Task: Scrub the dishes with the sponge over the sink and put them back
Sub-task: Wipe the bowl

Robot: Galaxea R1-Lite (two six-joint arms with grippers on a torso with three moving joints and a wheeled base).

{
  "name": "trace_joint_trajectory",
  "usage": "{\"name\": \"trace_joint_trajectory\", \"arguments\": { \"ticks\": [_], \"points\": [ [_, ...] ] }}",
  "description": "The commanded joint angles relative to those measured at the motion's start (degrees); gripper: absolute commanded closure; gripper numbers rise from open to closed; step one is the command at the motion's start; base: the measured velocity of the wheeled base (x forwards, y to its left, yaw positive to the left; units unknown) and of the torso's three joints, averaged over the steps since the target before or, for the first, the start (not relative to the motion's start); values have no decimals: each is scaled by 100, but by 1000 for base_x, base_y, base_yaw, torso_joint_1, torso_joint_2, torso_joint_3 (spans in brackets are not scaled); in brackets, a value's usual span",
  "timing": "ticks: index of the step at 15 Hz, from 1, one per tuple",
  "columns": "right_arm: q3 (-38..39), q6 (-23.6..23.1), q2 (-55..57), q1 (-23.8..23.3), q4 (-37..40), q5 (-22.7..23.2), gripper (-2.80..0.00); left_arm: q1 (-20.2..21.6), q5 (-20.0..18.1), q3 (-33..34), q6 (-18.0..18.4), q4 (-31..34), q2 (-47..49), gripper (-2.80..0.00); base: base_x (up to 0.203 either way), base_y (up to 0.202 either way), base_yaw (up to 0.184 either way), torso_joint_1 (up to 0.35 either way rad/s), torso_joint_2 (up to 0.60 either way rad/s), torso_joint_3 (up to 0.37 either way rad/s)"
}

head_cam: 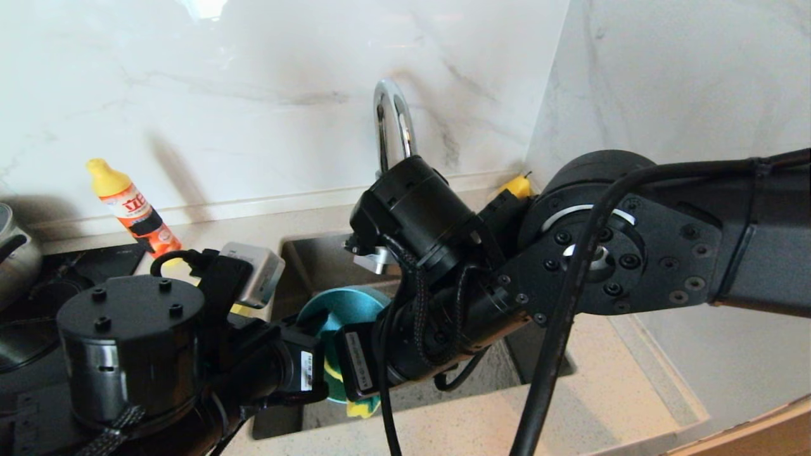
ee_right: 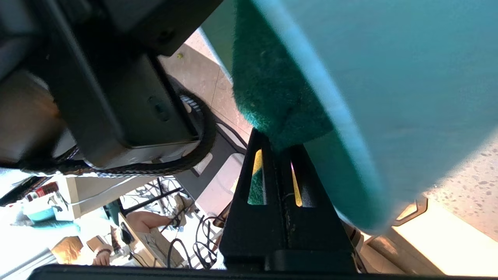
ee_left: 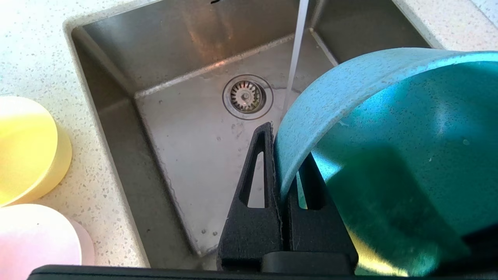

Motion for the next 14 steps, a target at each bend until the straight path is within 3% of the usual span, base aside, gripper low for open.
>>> {"name": "trace_joint_trajectory", "arguments": {
  "ticks": [1,6,10,14],
  "points": [
    [-16,17,20,49,16,4,0,3,20,-9,-7,-16,34,0,0,0,0,0,0,0],
    [-42,34,-163,-1,-62,-14,0,3,20,62,-16,-24,17,0,0,0,0,0,0,0],
    [-34,35,-465,-406,12,-21,0,12,20,33,-16,-16,17,0,0,0,0,0,0,0],
    [-42,27,-665,-472,49,-22,0,12,20,53,-16,-16,71,0,0,0,0,0,0,0]
  ]
}}
